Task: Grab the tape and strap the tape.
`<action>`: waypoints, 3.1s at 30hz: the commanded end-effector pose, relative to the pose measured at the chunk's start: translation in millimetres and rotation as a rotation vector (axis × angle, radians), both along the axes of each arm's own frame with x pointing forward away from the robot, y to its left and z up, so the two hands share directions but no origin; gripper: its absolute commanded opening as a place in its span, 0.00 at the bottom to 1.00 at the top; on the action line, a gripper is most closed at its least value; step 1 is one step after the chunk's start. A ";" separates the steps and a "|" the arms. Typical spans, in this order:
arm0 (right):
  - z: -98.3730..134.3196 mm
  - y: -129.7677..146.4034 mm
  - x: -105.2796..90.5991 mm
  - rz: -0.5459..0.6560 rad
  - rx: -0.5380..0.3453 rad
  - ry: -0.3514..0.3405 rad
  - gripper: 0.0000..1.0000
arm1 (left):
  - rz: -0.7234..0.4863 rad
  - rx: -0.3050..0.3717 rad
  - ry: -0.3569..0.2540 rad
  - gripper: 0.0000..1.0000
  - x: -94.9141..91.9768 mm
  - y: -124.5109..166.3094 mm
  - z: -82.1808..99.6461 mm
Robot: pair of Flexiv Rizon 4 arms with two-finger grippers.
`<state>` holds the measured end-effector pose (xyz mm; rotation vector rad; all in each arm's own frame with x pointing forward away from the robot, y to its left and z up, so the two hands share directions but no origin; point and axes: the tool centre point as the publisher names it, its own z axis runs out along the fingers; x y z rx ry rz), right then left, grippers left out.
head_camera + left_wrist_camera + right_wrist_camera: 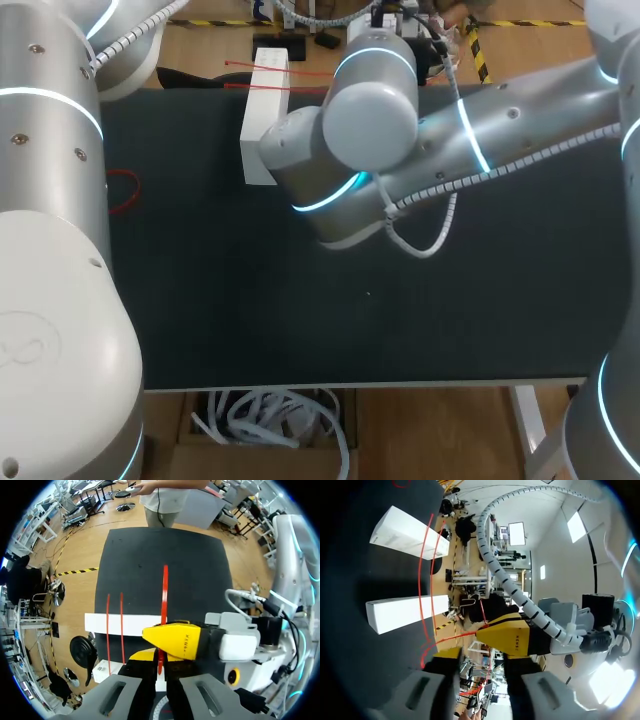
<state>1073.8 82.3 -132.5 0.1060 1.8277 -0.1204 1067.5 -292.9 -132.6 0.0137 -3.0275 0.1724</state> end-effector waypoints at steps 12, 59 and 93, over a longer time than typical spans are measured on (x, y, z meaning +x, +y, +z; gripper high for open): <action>-5.1 -18.6 -12.5 0.055 0.018 0.027 0.97 | 0.000 0.005 0.004 0.00 2.2 -0.9 1.6; -8.7 -166.1 8.5 0.201 0.104 0.175 1.00 | 0.000 0.005 0.004 0.00 2.2 -0.9 1.6; -8.7 -166.1 8.5 0.201 0.104 0.175 1.00 | 0.777 0.379 0.139 0.00 -93.2 340.4 23.6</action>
